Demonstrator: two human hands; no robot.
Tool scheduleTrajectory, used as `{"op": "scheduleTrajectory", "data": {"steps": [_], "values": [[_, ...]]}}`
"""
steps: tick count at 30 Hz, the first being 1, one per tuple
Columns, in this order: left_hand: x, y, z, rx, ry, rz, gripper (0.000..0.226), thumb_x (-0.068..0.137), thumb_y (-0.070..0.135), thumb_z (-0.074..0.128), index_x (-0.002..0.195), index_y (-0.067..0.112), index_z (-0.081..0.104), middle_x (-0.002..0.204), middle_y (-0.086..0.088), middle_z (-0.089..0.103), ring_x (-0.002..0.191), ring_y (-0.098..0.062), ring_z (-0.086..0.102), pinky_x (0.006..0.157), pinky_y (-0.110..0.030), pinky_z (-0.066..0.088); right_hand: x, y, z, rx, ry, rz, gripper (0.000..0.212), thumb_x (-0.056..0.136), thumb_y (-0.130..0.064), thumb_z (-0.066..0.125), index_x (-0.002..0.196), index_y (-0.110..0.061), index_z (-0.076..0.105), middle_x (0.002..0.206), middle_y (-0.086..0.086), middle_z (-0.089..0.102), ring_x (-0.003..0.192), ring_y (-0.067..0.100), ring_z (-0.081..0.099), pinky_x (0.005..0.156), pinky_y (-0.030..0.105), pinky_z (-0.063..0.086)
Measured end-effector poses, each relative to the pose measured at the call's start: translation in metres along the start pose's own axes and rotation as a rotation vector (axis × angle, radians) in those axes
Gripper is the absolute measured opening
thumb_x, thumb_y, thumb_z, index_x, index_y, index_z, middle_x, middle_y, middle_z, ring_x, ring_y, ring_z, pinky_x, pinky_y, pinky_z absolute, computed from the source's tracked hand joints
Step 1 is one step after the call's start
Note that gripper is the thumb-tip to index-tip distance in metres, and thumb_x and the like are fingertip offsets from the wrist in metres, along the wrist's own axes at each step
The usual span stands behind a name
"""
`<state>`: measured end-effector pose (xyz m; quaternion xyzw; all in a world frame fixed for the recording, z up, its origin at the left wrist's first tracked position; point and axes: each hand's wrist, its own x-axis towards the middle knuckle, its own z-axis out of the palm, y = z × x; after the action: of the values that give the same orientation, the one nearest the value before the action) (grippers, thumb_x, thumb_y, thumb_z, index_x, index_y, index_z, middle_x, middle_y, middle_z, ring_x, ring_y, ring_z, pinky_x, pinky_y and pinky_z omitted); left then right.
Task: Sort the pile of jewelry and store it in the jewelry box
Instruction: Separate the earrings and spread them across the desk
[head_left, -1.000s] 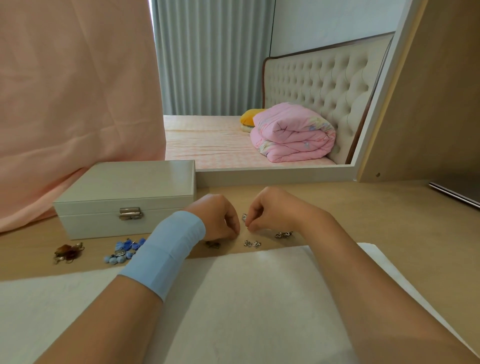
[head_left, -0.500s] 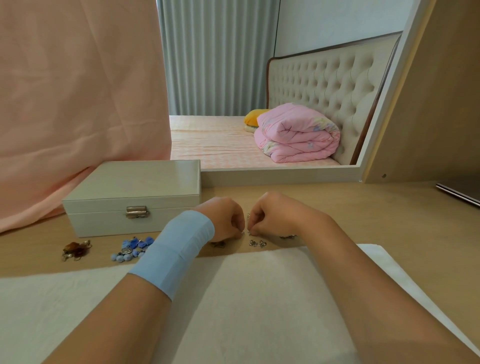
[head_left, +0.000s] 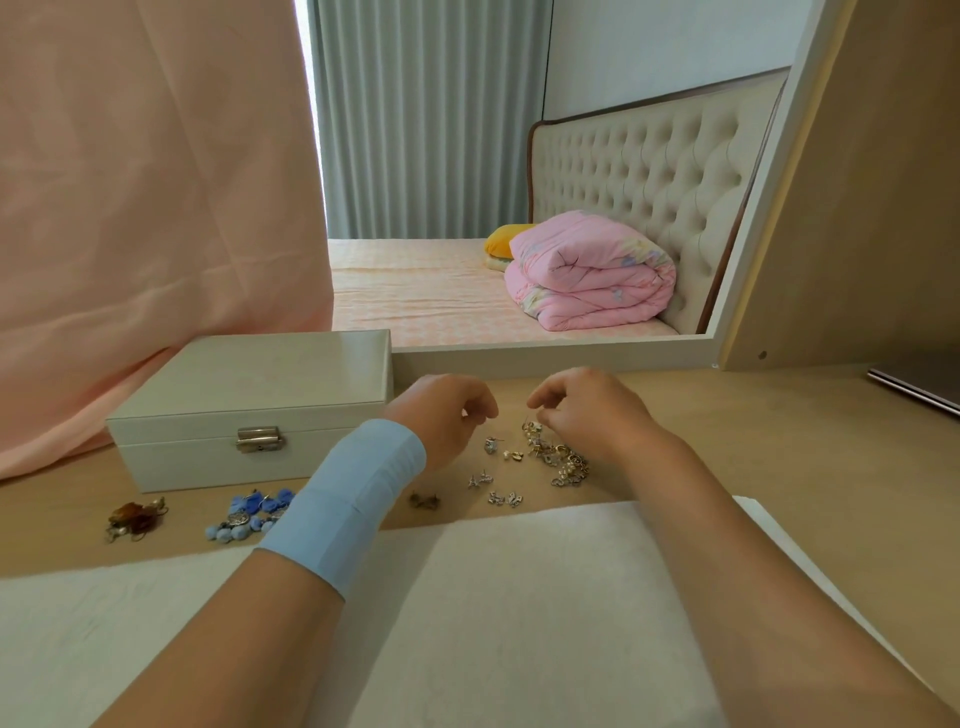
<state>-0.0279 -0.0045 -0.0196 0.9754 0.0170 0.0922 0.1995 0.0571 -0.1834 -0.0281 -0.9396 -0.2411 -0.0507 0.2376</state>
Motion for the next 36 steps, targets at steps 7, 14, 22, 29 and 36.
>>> {"op": "scheduleTrajectory", "data": {"steps": [7, 14, 22, 29, 36], "values": [[0.030, 0.011, 0.004, 0.196, -0.266, -0.051, 0.030, 0.092, 0.025, 0.066, 0.121, 0.033, 0.067, 0.118, 0.011, 0.064, 0.107, -0.012, 0.059, 0.096, -0.025, 0.046, 0.001, 0.007, 0.007, 0.009, 0.026, -0.008, 0.016, 0.095, -0.029, 0.063, 0.104, -0.036, 0.074, 0.105, -0.016, 0.070, 0.093, 0.008, 0.059, 0.080, 0.026, 0.046], [0.045, 0.003, 0.015, 0.090, -0.215, -0.053, 0.012, 0.089, 0.032, 0.069, 0.100, 0.029, 0.072, 0.106, 0.008, 0.068, 0.091, -0.009, 0.060, 0.085, -0.024, 0.049, 0.004, 0.014, 0.011, 0.157, 0.019, -0.013, 0.014, 0.094, -0.025, 0.066, 0.096, -0.035, 0.076, 0.099, -0.015, 0.072, 0.096, 0.008, 0.065, 0.093, 0.033, 0.054], [0.052, 0.001, 0.020, -0.005, -0.059, -0.071, 0.023, 0.100, 0.034, 0.053, 0.115, 0.022, 0.065, 0.112, 0.003, 0.065, 0.097, -0.015, 0.061, 0.093, -0.031, 0.050, 0.026, 0.020, 0.002, 0.213, -0.106, 0.008, 0.022, 0.094, -0.019, 0.066, 0.098, -0.037, 0.077, 0.096, -0.015, 0.071, 0.087, 0.008, 0.068, 0.087, 0.031, 0.056], [0.055, -0.009, 0.026, -0.031, -0.030, -0.095, 0.017, 0.099, 0.032, 0.053, 0.110, 0.029, 0.065, 0.111, 0.007, 0.066, 0.091, -0.014, 0.062, 0.086, -0.033, 0.055, 0.054, 0.005, 0.001, 0.058, -0.354, -0.089, 0.016, 0.084, -0.017, 0.081, 0.095, -0.028, 0.083, 0.087, -0.015, 0.076, 0.088, 0.006, 0.070, 0.084, 0.025, 0.056], [0.058, -0.014, 0.029, 0.066, -0.033, -0.063, 0.020, 0.098, 0.026, 0.053, 0.108, 0.037, 0.066, 0.111, 0.013, 0.063, 0.100, -0.012, 0.059, 0.079, -0.027, 0.050, 0.071, 0.006, 0.005, 0.197, -0.261, -0.091, 0.013, 0.090, -0.014, 0.072, 0.088, -0.024, 0.081, 0.082, -0.013, 0.075, 0.057, -0.002, 0.059, 0.064, 0.023, 0.051]]}}
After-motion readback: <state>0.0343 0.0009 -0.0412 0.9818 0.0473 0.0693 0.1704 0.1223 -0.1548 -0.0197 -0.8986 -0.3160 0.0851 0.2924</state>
